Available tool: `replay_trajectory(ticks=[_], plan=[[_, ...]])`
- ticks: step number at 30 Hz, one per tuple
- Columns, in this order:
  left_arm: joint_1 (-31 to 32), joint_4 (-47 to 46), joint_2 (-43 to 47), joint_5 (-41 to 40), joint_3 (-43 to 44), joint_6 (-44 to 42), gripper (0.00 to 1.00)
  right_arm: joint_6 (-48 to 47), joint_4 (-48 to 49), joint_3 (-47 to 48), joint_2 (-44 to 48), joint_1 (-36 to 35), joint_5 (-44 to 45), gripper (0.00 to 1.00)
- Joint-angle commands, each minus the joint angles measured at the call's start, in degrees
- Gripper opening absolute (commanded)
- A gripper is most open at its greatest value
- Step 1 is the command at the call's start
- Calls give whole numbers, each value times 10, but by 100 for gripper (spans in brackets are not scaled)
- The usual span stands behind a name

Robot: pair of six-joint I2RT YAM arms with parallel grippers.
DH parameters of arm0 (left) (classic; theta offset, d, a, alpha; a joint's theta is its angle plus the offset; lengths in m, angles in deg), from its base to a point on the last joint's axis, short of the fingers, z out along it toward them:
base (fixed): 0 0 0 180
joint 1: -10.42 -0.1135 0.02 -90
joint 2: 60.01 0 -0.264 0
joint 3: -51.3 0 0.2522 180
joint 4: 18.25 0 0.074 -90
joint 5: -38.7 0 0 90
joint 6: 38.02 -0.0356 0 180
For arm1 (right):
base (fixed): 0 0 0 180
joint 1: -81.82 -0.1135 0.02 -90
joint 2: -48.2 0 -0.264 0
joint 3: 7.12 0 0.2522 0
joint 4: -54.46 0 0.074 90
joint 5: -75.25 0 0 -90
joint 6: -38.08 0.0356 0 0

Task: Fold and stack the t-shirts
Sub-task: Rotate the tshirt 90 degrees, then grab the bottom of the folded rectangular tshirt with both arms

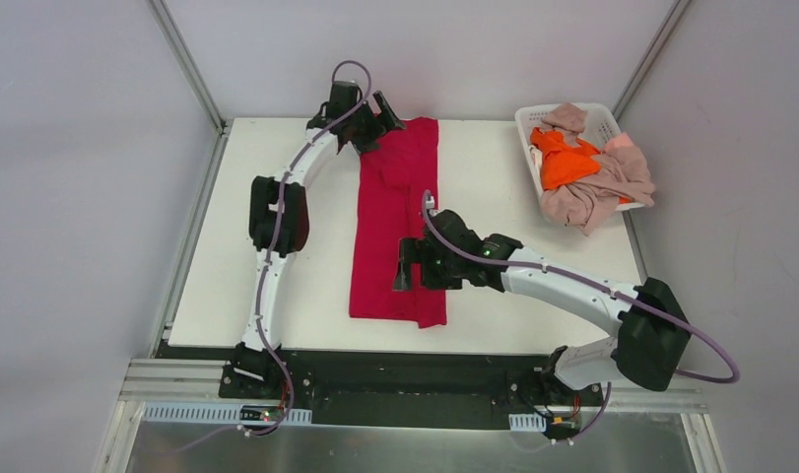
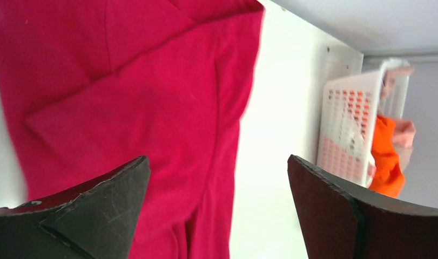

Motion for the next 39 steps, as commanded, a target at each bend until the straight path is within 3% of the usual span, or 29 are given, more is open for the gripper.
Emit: replay_trajectory(ticks=[1, 4, 7, 12, 16, 21, 26, 31, 39], plan=[[5, 121, 165, 31, -47, -119, 99, -2, -100, 16, 9, -26, 50, 93], [15, 152, 287, 3, -196, -156, 99, 0, -116, 20, -7, -48, 62, 84], [41, 152, 430, -77, -393, -156, 99, 2, -115, 29, -34, -62, 65, 75], [96, 147, 640, -222, -666, -74, 99, -4, -111, 53, -91, -84, 85, 61], [105, 145, 715, -208, -806, -18, 99, -4, -116, 67, -128, -88, 105, 57], [106, 143, 789, -204, -887, 0, 99, -6, -148, 77, -162, -89, 141, 52], [106, 131, 824, -173, -938, 14, 97, 4, -122, 63, -177, -88, 116, 45], [106, 124, 820, -169, -956, 17, 94, 18, -114, 61, -184, -91, 123, 34], [106, 117, 824, -167, -962, 17, 94, 31, -142, 63, -199, -95, 158, 26]])
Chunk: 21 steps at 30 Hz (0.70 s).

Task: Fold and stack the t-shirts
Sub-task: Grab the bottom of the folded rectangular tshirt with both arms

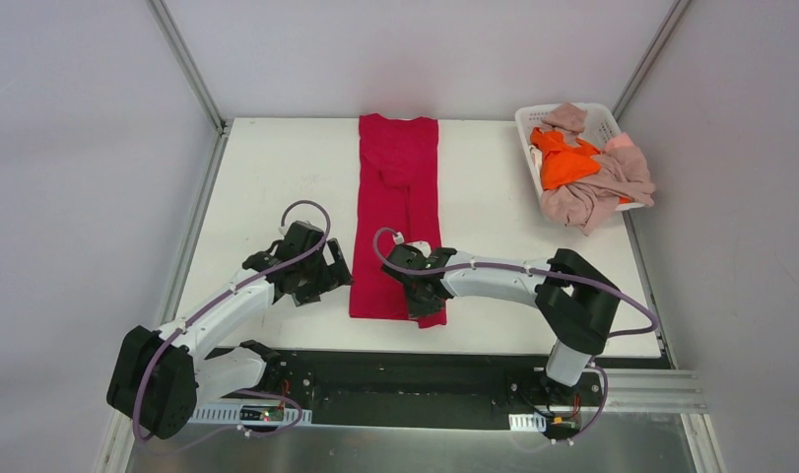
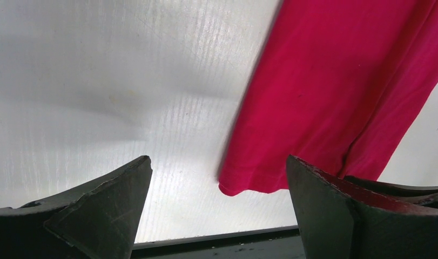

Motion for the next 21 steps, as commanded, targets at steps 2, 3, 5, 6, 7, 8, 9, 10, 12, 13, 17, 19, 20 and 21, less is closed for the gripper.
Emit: replay_trajectory(ticks=[2, 3, 5, 6, 7, 8, 9, 10, 12, 13, 17, 19, 20, 21], plan=[[0, -14, 5, 8, -11, 7, 93, 16, -24, 6, -11, -7, 24, 25], [0, -15, 4, 8, -12, 7, 93, 17, -23, 6, -11, -8, 24, 22], [0, -18, 0, 9, -12, 8, 93, 19, -23, 7, -11, -8, 27, 15], [0, -19, -2, 11, -12, 8, 93, 21, -22, 8, -9, -8, 26, 13], [0, -21, -3, 12, -12, 7, 92, 22, -19, 7, -6, -9, 25, 10], [0, -22, -4, 14, -13, 7, 92, 22, -17, 6, -3, -9, 23, 9], [0, -24, -5, 14, -13, 7, 92, 22, -17, 7, 1, -9, 23, 6], [-1, -25, -7, 15, -12, 7, 92, 26, -16, 7, 5, -9, 24, 4], [0, -28, -10, 17, -13, 6, 92, 25, -20, 8, 17, -9, 22, 4], [0, -30, -12, 19, -12, 5, 92, 25, -22, 8, 22, -9, 19, 4], [0, -39, -22, 28, -12, 3, 92, 28, -25, 7, 47, -10, 6, 4], [0, -42, -25, 32, -12, 3, 91, 29, -24, 7, 55, -9, 3, 3], [0, -44, -27, 34, -13, 2, 91, 31, -22, 6, 60, -9, 2, 3], [0, -45, -27, 36, -13, 1, 91, 35, -20, 6, 63, -9, 2, 0]])
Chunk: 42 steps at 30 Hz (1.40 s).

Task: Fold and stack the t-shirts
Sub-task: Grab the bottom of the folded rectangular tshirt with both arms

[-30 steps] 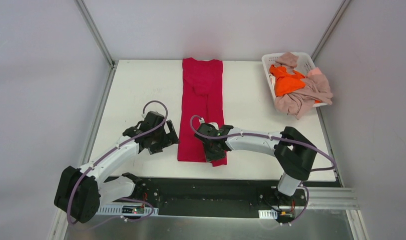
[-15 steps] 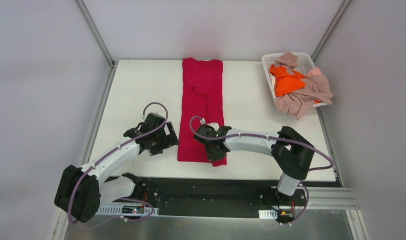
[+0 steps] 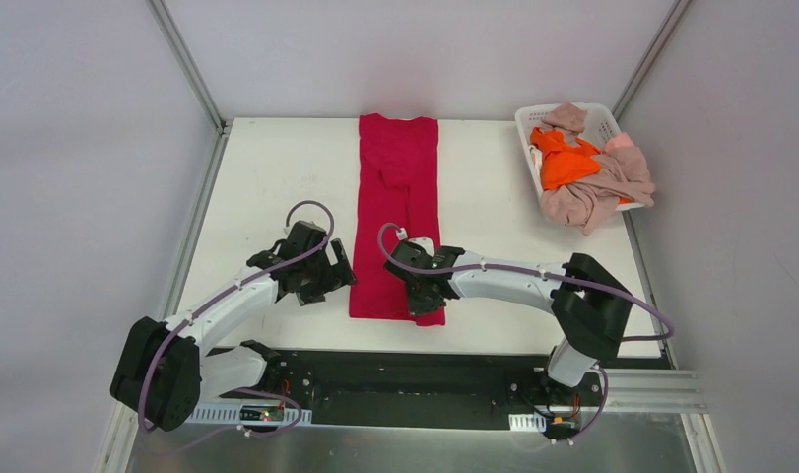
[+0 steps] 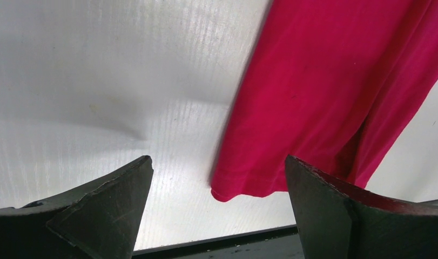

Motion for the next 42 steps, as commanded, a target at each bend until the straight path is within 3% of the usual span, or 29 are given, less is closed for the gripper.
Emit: replay_trajectory(ticks=[1, 9, 14, 19, 25, 34, 36, 42], plan=[[-1, -14, -5, 19, -5, 1, 91, 20, -6, 7, 43, -5, -11, 0], [0, -15, -11, 32, -6, -4, 89, 27, 51, 25, 24, -4, -60, 0], [0, -15, -20, 38, -8, -5, 89, 47, 62, 35, -7, -4, -36, 0], [0, -15, -30, 44, -8, -7, 88, 67, 71, 38, -33, -5, -9, 8], [0, -15, -44, 51, -9, -9, 88, 64, 78, 32, -32, -5, -28, 38], [0, -16, -50, 73, -9, -18, 86, 43, 130, -25, 118, -4, -76, 83], [1, -16, -48, 79, -16, -17, 85, 55, 107, -40, 160, 0, -54, 88], [10, -19, -44, 77, -44, -11, 76, 130, 63, -150, 268, 71, -19, 88]])
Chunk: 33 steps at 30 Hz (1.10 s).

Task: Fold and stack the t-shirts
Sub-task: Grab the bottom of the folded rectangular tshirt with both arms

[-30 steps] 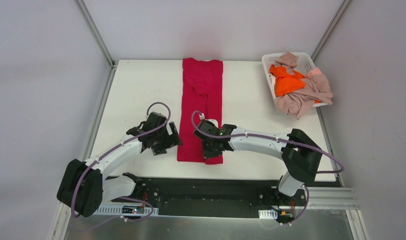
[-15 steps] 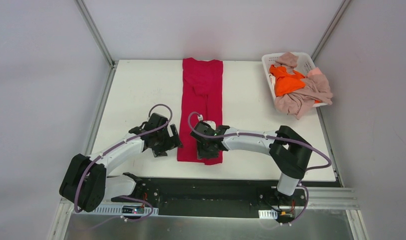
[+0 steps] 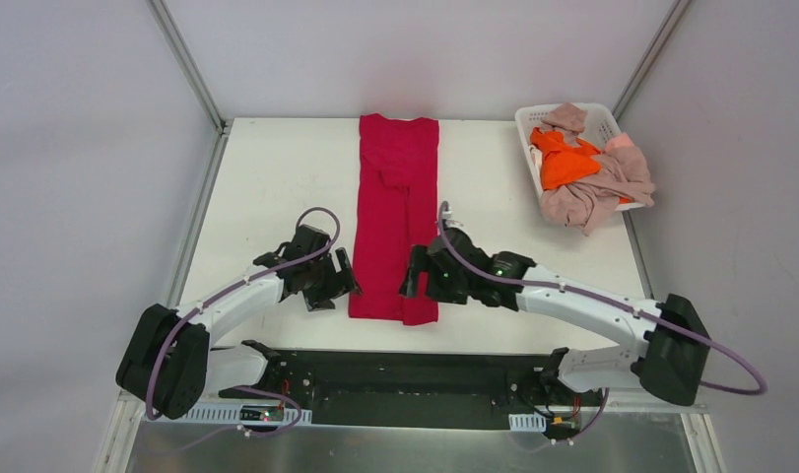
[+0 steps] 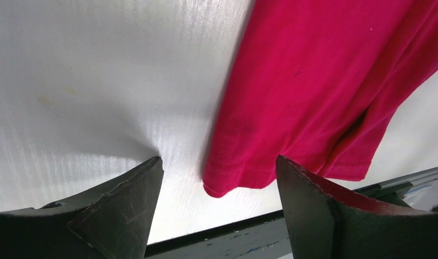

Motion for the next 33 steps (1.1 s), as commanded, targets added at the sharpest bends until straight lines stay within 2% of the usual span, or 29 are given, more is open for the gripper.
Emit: replay_trajectory(ticks=[1, 5, 9, 12, 18, 21, 23, 30, 33], plan=[[11, 10, -8, 5, -28, -7, 73, 66, -32, -96, 62, 60, 22, 88], [18, 5, -36, 2, -28, -4, 62, 87, 37, -150, 72, 92, -29, 81], [23, -11, -63, 3, -27, 4, 48, 101, 100, -168, 29, 105, -85, 60], [25, -14, -74, 2, -25, 8, 35, 106, 119, -168, -11, 107, -93, 47], [28, -18, -82, 6, -26, 9, 18, 119, 141, -177, -60, 108, -107, 24], [32, -19, -82, 13, -27, 13, 0, 126, 149, -184, -54, 106, -130, 11], [39, -19, -71, 27, -31, 19, 0, 135, 151, -193, -39, 101, -142, 0], [81, -1, 70, 60, -79, 69, 0, 132, 58, -185, 24, 48, -141, 0], [88, 12, 137, 68, -91, 86, 0, 135, 49, -190, 58, 41, -142, 0]])
